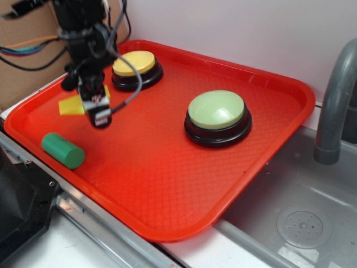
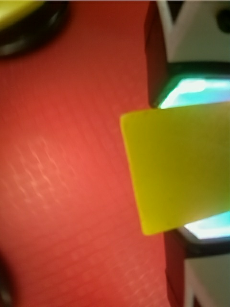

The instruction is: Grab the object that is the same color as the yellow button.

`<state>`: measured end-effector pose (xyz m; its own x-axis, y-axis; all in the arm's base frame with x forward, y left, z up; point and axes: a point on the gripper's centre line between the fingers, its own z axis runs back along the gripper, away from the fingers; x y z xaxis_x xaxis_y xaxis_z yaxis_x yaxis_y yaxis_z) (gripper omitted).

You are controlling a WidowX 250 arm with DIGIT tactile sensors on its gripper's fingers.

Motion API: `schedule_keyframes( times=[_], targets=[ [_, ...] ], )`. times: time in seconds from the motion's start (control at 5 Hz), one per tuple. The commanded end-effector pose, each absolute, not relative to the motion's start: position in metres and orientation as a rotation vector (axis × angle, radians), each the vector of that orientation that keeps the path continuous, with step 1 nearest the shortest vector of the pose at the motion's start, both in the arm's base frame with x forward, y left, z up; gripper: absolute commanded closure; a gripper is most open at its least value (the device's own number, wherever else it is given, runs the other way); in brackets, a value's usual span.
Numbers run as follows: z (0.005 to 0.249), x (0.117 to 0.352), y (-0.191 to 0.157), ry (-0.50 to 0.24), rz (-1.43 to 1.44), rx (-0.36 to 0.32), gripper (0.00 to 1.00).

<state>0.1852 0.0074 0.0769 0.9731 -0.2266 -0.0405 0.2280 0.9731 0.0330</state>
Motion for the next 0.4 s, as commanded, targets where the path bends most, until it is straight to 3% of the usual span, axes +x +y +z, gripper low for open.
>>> schedule_keyframes(
  times=[0.0, 0.2],
  targets=[
    [0.142, 0.201, 0.013, -0.06, -0.003, 0.036, 1.0],
    [0.158, 0.202, 0.015, -0.093, 0.088, 0.022, 1.0]
  ],
)
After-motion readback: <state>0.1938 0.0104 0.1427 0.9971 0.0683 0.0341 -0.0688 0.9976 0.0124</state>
